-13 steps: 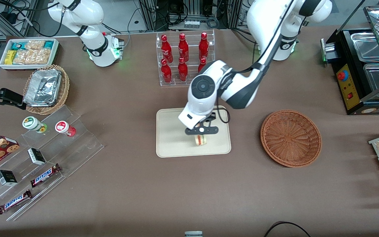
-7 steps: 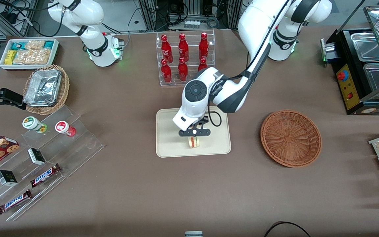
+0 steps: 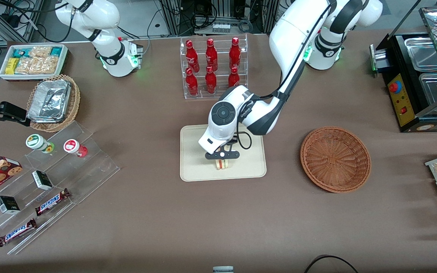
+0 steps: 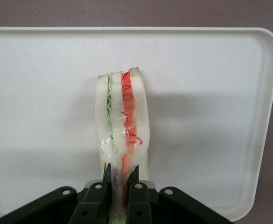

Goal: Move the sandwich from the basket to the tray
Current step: 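Lower the sandwich onto the tray and open the left gripper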

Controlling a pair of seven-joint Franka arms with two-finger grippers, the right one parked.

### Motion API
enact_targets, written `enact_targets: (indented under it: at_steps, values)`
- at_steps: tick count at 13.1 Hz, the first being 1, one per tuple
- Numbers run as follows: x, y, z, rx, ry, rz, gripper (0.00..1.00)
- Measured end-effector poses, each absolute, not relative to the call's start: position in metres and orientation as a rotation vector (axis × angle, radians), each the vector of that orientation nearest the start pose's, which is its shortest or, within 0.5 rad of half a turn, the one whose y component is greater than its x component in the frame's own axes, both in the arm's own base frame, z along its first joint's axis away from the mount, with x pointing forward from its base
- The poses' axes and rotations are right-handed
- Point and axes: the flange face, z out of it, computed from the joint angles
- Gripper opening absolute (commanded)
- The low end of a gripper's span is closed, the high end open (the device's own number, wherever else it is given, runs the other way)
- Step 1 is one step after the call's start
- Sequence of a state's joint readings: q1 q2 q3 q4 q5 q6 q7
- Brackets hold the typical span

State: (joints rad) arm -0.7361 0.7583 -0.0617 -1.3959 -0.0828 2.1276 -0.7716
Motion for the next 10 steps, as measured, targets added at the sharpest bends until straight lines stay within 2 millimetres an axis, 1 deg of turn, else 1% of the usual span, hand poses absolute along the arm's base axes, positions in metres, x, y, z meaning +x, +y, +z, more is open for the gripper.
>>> enact_targets:
  at_steps: [4,5,6,7,10]
  values:
    - [0.499,-0.529,0.244,-3.189,0.031,0.173,0.00]
    - [0.498,-0.530,0.244,-3.189,0.047,0.173,0.17]
    - [0.498,-0.530,0.244,-3.188,0.054,0.173,0.67]
    - [0.498,-0.530,0.244,-3.188,0.055,0.173,0.97]
    - [0.499,-0.529,0.244,-3.184,0.058,0.177,0.99]
